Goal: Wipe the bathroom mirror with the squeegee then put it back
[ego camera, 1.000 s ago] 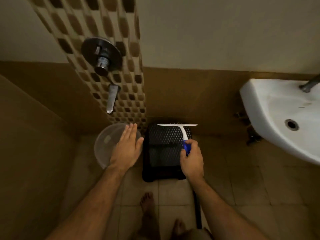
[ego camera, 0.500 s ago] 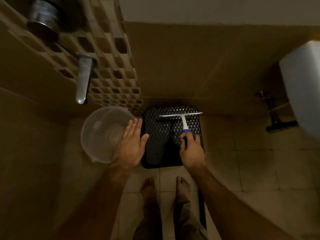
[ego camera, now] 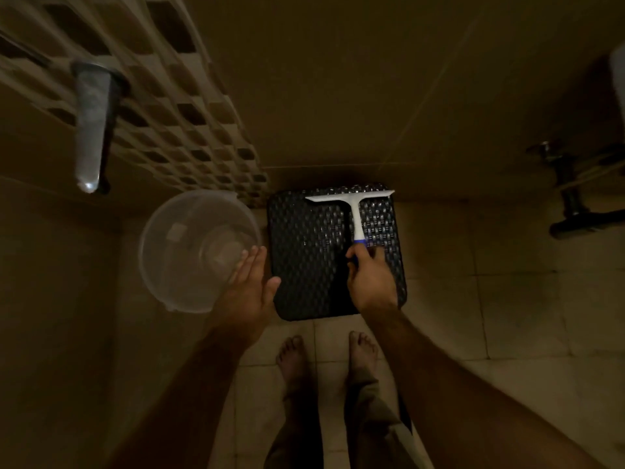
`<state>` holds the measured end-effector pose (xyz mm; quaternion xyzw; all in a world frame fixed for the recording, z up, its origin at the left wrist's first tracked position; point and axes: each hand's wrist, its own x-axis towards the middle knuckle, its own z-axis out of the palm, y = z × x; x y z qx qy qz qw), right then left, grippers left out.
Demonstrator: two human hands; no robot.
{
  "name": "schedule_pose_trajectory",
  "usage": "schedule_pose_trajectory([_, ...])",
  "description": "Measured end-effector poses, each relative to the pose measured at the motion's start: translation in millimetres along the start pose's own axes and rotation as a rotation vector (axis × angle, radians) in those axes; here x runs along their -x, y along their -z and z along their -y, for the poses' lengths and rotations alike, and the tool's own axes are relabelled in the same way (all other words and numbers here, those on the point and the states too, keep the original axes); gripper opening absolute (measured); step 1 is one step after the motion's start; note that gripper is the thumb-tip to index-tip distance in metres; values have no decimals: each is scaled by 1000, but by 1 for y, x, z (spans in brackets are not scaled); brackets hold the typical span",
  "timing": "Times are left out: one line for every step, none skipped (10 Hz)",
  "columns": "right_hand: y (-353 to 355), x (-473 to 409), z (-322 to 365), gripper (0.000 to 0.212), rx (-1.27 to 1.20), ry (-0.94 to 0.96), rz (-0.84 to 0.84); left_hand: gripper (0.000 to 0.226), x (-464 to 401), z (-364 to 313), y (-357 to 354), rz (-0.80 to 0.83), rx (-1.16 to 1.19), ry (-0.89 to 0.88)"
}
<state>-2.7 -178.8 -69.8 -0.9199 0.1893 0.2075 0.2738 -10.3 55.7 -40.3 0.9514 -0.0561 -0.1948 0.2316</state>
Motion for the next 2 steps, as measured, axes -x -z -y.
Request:
schedule_pose_trajectory([1,-1,-1,26,18,-23,112,77,-2,-6,5,-26,-12,-11])
schedule_pose_trajectory([9,2,-1,35,19,20,34,77,-4,-16,11,-53,-48,-51])
